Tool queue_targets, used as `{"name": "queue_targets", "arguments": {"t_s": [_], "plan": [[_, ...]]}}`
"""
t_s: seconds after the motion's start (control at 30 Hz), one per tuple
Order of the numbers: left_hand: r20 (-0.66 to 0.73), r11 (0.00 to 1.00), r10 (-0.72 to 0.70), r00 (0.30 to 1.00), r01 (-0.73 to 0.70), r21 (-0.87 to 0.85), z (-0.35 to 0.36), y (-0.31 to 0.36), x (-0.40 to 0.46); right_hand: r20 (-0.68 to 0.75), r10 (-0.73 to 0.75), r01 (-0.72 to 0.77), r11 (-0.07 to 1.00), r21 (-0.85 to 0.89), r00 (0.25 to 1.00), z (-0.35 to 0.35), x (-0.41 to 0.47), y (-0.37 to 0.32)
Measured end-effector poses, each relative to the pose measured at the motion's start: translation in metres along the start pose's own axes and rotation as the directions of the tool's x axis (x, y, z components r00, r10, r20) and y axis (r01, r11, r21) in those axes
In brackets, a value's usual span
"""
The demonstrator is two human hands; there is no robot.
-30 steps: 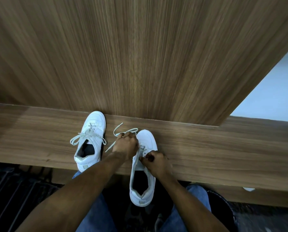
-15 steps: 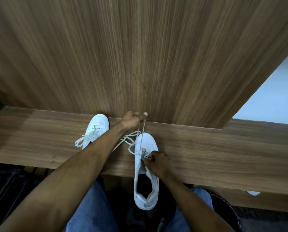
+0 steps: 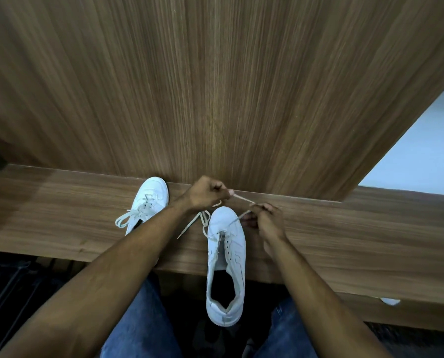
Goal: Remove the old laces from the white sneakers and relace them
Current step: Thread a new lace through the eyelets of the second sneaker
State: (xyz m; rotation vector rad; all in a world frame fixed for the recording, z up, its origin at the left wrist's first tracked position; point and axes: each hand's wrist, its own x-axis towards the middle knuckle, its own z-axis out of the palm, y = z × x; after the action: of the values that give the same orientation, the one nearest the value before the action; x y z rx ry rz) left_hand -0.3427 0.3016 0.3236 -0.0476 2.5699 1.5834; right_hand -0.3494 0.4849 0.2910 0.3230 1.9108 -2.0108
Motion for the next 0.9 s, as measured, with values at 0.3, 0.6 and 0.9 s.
{"name": "queue_targets", "arguments": {"t_s": [0.3, 0.6, 0.9], "plan": [[-0.042, 0.947, -0.073, 0.996, 0.083, 0.311, -0.036, -0.048, -0.017, -0.145, 0.141, -0.137, 0.99, 0.037, 0.979, -0.021, 0.007, 0.041], [0.07, 0.953, 0.039, 0.997, -0.058, 0.296, 0.008, -0.043, -0.008, 0.202, 0.004, 0.054, 0.958, -0.281, 0.979, 0.018, -0.01, 0.021], [-0.16, 0.974, -0.222, 0.962, 0.212, -0.073, -0.02, -0.058, -0.032, -0.216, 0.13, -0.117, 0.991, 0.071, 0.968, -0.049, 0.009, 0.033]]}}
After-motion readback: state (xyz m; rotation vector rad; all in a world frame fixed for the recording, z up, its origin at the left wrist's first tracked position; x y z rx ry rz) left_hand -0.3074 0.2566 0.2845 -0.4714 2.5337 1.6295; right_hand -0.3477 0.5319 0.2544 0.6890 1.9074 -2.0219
